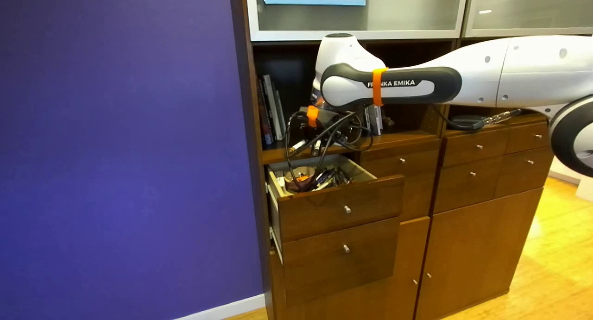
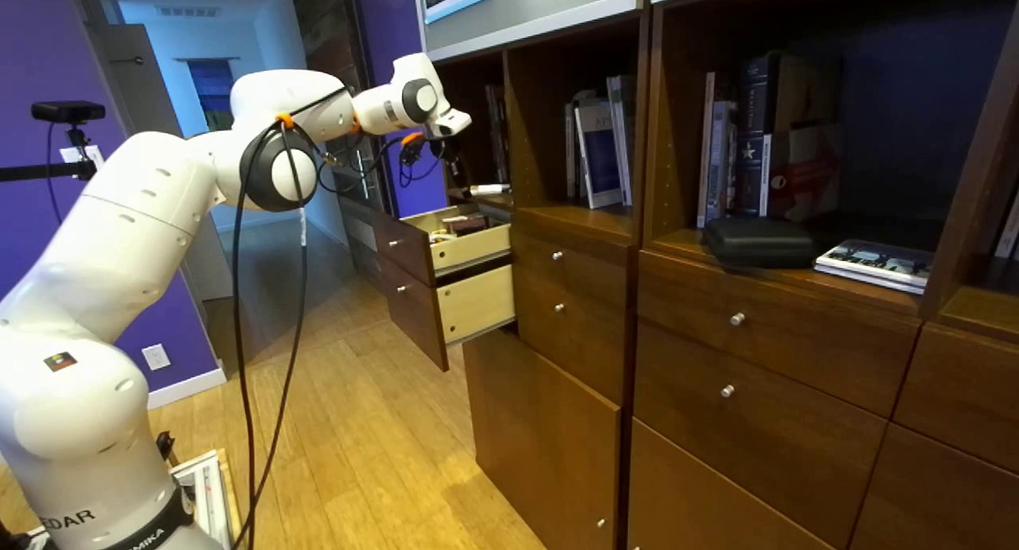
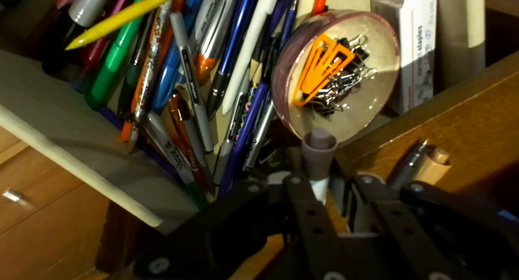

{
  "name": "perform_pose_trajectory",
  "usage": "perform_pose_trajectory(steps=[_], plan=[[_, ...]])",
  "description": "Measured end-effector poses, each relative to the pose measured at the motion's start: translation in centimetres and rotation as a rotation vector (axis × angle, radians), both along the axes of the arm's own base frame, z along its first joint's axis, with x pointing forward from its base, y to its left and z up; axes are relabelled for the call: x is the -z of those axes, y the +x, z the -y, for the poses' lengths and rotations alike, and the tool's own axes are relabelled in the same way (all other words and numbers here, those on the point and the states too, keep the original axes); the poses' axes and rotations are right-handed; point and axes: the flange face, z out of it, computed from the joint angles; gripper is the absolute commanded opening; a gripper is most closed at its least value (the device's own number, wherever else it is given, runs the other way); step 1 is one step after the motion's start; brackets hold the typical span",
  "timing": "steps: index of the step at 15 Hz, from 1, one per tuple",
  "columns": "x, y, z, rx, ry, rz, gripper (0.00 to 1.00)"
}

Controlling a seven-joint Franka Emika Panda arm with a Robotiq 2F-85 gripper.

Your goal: Take a white pen from the drawer and put it on the shelf

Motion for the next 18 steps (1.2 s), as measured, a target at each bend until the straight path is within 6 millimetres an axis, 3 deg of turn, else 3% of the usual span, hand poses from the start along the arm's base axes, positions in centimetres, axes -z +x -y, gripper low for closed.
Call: perform_pose_trajectory(steps=[14,15,18], plan=[[0.5,2.8,0.2,0.102,0.13,0.076,0.05],[0.5,3.0,0.2,0.112,0.141,0.086,0.41],[0.8,3.4,0.4,0.127,0.167,0.093,0.6]])
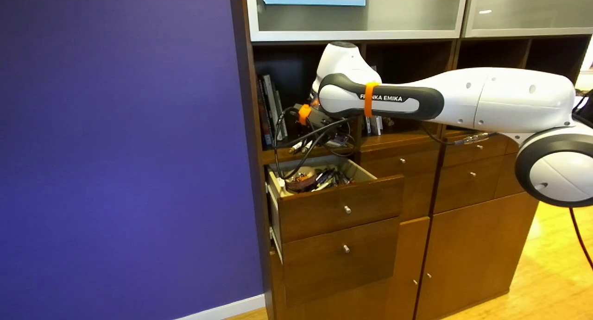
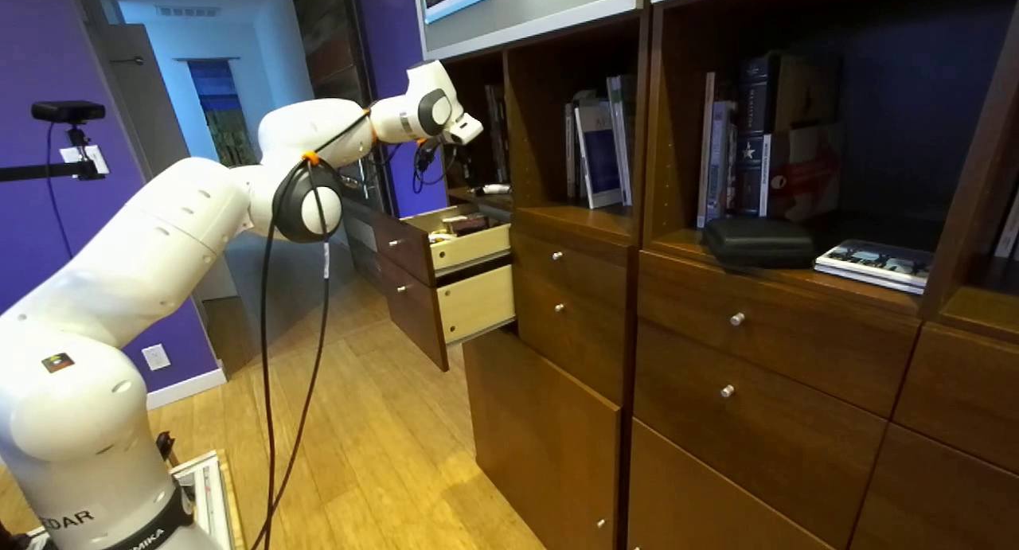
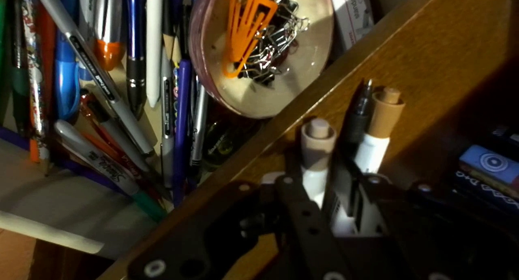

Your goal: Take a white pen from the drawer and put it on the shelf

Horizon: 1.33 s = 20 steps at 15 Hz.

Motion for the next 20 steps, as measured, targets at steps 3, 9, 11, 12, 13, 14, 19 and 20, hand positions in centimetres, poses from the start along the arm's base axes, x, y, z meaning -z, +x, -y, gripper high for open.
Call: perform_pose_trajectory(steps=[3,9,11,12,13,14,19,20], plan=[[-0.3,0.0,-0.2,-0.003,0.02,0.003,0.81],[-2.7,-1.8,-0.4,-0.09,-0.012,-0.054,1.0],[-4.2,-3.3,0.3,-0.134,-0.078,-0.129,1.0],[-4.9,-4.1,0.7,-0.16,-0.115,-0.164,1.0],[-5.6,-4.8,1.2,-0.186,-0.151,-0.195,1.0],[-6.2,-5.5,1.7,-0.216,-0.187,-0.225,1.0],[-9.4,-8.6,3.7,-0.439,-0.307,-0.324,1.0],[-10.4,-9.2,4.2,-0.49,-0.327,-0.333,1.0]])
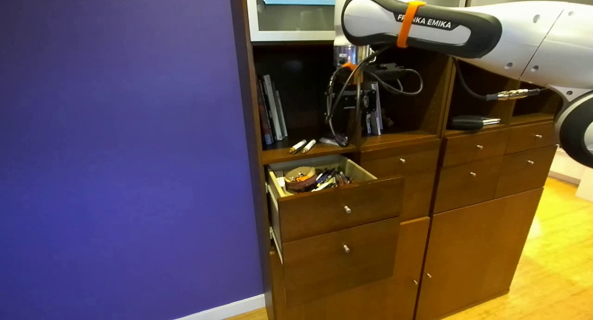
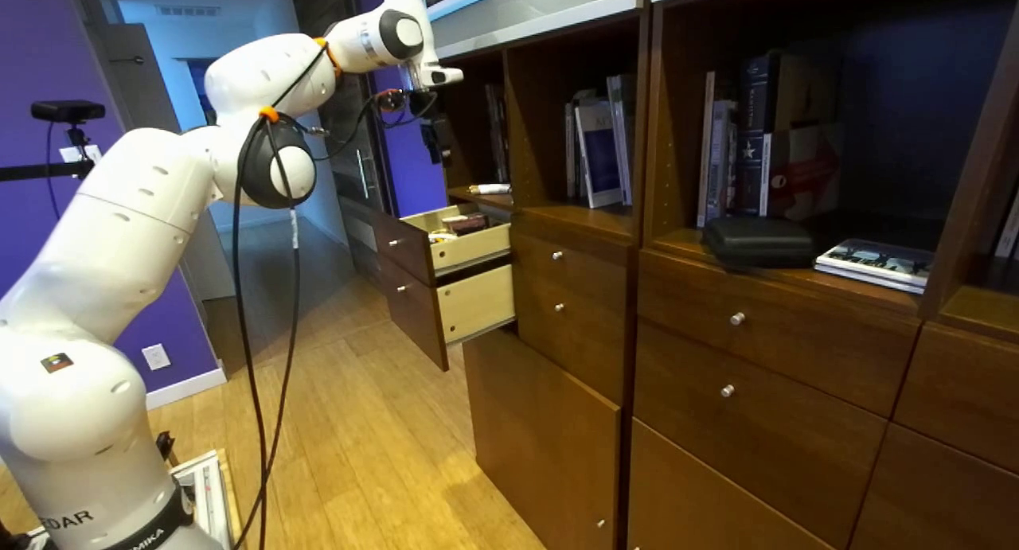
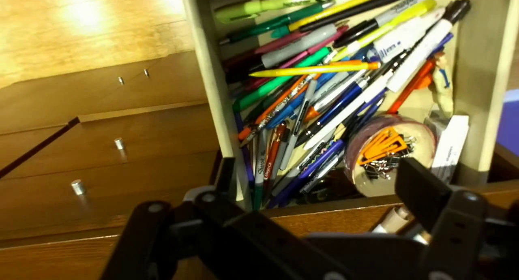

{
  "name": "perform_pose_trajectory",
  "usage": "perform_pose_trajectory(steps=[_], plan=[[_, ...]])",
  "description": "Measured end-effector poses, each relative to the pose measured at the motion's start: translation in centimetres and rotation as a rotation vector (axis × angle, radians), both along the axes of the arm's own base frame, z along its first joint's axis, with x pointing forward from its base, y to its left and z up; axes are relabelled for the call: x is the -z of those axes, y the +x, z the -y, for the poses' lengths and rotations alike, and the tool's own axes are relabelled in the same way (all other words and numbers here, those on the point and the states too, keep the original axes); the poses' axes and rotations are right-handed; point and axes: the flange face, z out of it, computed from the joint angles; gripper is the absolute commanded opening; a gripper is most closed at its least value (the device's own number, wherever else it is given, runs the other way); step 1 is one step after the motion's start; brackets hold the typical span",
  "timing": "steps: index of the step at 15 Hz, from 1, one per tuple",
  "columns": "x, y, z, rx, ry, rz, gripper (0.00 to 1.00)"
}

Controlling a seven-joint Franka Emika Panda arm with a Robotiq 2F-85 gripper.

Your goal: Take a white pen from the drawer and put it on the shelf

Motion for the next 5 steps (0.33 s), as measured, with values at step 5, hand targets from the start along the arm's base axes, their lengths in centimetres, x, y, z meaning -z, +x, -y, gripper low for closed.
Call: perform_pose_trajectory(steps=[5], plan=[[-3.5,-1.9,2.1,-0.162,-0.031,-0.023,1.0]])
